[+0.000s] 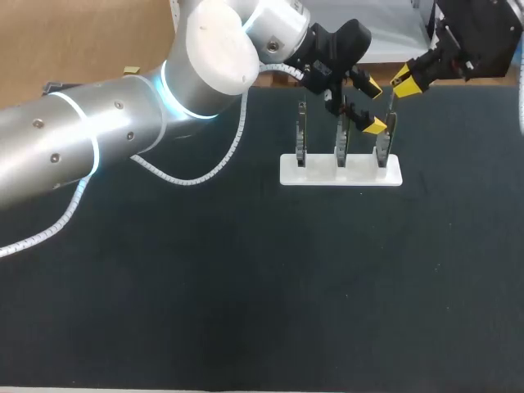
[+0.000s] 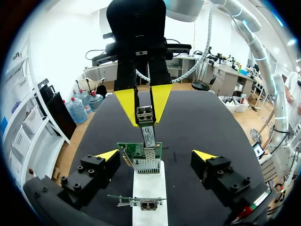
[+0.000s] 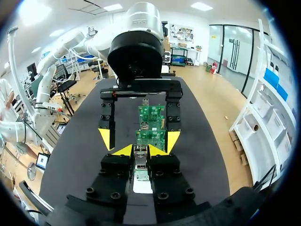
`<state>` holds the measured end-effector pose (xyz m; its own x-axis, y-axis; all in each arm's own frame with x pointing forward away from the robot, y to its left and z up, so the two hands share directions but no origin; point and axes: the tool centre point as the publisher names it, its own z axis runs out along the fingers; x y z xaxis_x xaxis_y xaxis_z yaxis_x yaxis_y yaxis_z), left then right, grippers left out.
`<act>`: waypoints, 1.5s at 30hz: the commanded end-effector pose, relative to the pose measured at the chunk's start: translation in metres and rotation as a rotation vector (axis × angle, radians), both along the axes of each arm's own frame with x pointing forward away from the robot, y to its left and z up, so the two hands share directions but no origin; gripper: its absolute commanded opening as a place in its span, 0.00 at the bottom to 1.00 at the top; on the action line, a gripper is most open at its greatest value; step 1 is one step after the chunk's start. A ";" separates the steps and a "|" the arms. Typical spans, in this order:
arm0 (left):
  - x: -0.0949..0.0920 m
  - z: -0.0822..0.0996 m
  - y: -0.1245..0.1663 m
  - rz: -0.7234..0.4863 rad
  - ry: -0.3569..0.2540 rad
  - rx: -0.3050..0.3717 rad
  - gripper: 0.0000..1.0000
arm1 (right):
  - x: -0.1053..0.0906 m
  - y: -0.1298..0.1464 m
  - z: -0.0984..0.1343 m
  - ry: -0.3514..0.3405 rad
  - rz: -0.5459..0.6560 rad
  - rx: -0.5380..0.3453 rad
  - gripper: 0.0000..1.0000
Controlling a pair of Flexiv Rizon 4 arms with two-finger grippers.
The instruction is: Pick up the optical module with the left hand, and insert it into the network port with the right hand.
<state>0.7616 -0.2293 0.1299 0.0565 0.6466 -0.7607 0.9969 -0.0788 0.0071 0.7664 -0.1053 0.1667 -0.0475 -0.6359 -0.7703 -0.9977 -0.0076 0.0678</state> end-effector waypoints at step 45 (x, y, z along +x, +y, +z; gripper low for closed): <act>-0.001 0.001 0.000 0.002 0.000 0.003 1.00 | -0.001 0.002 0.002 -0.036 -0.016 -0.017 0.00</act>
